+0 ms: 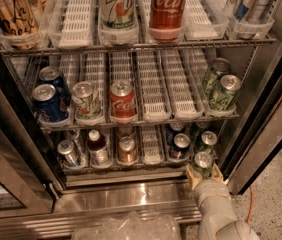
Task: Pick green can from bottom shelf of fridge
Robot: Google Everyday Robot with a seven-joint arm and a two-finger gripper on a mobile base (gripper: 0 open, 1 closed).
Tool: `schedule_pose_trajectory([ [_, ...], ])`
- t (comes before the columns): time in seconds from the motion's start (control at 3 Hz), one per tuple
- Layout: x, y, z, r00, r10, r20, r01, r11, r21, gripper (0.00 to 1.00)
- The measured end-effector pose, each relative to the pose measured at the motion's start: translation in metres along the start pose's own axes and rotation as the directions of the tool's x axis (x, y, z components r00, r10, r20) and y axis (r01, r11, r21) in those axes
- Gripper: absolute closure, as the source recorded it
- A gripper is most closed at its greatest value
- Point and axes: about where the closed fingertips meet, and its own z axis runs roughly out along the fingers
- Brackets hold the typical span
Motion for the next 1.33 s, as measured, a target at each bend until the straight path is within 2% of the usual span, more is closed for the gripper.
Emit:
schedule_pose_trajectory([
  [0.33, 0.002, 0.003, -0.001, 1.000, -0.005, -0.009, 0.004, 0.9994, -0.035, 1.00],
  [0.67, 0.008, 0.011, -0.005, 0.999, -0.037, -0.022, 0.035, 0.9941, -0.102, 1.00],
  [1.0, 0.013, 0.017, -0.011, 0.996, -0.081, -0.027, 0.075, 0.9795, -0.187, 1.00],
  [1.33, 0.013, 0.017, -0.011, 0.996, -0.081, -0.027, 0.075, 0.9795, -0.187, 1.00],
])
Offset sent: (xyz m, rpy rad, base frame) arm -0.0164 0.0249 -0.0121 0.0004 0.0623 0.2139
